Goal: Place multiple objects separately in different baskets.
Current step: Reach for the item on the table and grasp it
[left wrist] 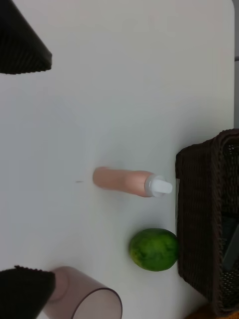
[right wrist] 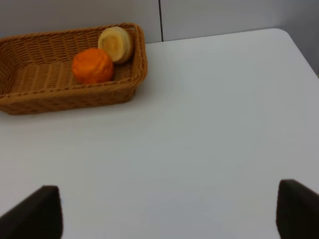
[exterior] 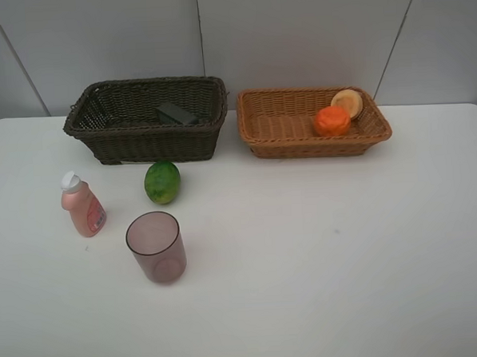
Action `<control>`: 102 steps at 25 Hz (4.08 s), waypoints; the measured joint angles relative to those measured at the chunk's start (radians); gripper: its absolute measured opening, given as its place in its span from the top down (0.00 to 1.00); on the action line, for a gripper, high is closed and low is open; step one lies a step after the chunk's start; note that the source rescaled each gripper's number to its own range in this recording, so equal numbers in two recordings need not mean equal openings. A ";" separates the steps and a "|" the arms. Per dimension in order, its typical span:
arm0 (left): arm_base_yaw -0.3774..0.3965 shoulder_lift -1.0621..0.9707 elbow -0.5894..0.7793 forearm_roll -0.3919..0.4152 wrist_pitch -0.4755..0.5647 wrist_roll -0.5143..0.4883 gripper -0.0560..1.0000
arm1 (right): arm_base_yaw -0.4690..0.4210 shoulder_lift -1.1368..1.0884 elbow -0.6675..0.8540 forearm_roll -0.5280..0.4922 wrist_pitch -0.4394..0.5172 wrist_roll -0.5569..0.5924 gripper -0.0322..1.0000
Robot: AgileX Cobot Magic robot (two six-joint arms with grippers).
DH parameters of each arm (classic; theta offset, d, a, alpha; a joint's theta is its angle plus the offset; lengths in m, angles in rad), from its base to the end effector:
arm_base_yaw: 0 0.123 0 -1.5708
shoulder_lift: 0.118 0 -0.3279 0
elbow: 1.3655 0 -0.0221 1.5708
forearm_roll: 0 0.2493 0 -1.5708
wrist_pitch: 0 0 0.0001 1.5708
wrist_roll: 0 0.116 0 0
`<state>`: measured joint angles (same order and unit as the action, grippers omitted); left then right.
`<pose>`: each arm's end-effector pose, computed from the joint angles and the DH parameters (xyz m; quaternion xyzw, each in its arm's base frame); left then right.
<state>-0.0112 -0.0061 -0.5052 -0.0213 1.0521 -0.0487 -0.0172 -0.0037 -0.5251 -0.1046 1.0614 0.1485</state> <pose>-0.0282 -0.0018 0.2675 -0.0155 0.8478 -0.0265 0.5295 -0.0309 -0.0100 0.2729 0.0727 0.8415 -0.0171 0.5351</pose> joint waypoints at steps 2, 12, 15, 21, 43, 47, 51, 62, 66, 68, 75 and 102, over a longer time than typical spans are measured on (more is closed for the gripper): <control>0.000 0.000 0.000 0.000 0.000 0.000 0.00 | 0.000 0.000 0.000 0.000 0.000 0.000 0.05; 0.000 0.000 0.000 0.000 0.000 0.000 0.00 | 0.000 0.000 0.000 0.000 0.000 0.000 0.05; 0.000 0.000 0.000 0.000 0.000 0.000 0.00 | 0.000 0.000 0.000 0.000 0.000 0.000 0.05; 0.000 0.000 0.000 0.000 0.000 0.000 0.00 | 0.000 0.000 0.000 0.000 0.000 0.000 0.05; 0.000 0.758 -0.208 -0.119 -0.106 0.222 0.00 | 0.000 0.000 0.000 0.000 0.000 0.000 0.05; -0.009 0.905 -0.268 -0.118 -0.109 0.229 0.00 | 0.000 0.000 0.000 0.000 0.000 0.000 0.05; -0.106 1.013 -0.308 -0.104 -0.109 0.242 0.00 | 0.000 0.000 0.000 0.000 0.000 0.000 0.05; -0.412 1.266 -0.445 -0.069 -0.148 0.246 0.00 | 0.000 0.000 0.000 0.000 0.000 0.000 0.05; -0.496 1.356 -0.511 -0.051 -0.149 0.246 0.00 | 0.000 0.000 0.000 0.000 0.000 0.000 0.05; -0.528 1.394 -0.542 -0.048 -0.149 0.246 0.00 | 0.000 0.000 0.000 0.000 0.000 0.000 0.05; -0.614 1.497 -0.585 -0.020 -0.150 0.246 0.00 | 0.000 0.000 0.000 0.000 0.000 0.000 0.05; -0.749 1.603 -0.582 -0.025 -0.109 0.246 0.00 | 0.000 0.000 0.000 0.000 0.000 0.000 0.05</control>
<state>-0.7598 1.5970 -1.0869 -0.0463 0.9433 0.1970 -0.0172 -0.0037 -0.5251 -0.1046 1.0614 0.1485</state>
